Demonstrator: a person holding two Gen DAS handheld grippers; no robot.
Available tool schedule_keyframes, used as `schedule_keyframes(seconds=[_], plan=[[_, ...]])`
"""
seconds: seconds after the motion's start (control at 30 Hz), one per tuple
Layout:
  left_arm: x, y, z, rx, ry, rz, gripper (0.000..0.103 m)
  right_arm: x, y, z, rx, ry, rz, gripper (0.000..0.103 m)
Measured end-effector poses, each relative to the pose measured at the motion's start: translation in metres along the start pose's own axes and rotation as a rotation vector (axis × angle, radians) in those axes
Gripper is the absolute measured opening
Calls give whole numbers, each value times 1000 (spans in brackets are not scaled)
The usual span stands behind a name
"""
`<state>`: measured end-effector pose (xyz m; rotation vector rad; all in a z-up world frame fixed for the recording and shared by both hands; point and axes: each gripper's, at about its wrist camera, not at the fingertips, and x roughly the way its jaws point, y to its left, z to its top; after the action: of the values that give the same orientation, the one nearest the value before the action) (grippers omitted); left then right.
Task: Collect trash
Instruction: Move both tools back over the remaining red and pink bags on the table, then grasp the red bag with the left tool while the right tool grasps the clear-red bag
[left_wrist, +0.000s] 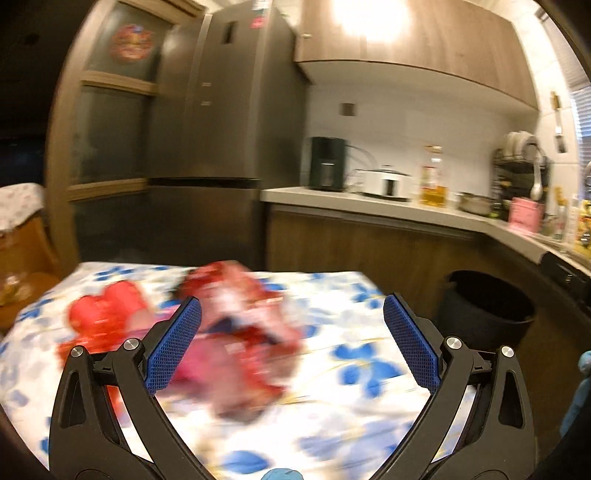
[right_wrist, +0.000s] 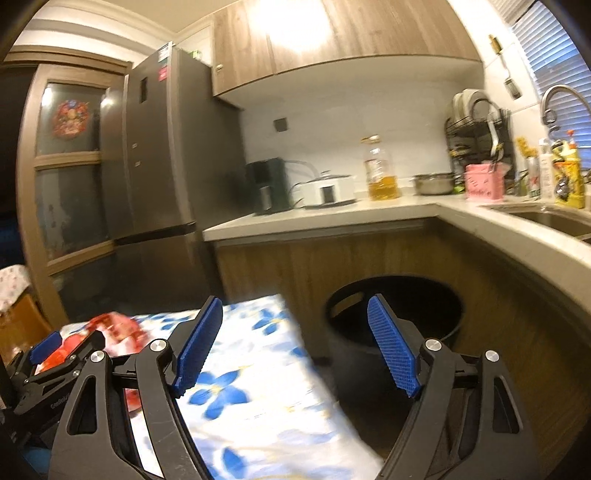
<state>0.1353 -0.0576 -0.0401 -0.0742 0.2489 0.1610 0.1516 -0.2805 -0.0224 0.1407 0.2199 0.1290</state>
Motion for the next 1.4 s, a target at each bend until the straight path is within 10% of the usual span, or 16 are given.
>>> schedule_keyframes(seconds=[0.43,0.83,1.4], plan=[[-18,127,-16,-47,18,250,97,22,103,-49,-58,108,193,79],[12,186,-24,-109,143,227,93,36,148,-63,-108,131,221,79],[30,196,-47,-132,308,97,24,77,185,-93,-150,245,252,79]])
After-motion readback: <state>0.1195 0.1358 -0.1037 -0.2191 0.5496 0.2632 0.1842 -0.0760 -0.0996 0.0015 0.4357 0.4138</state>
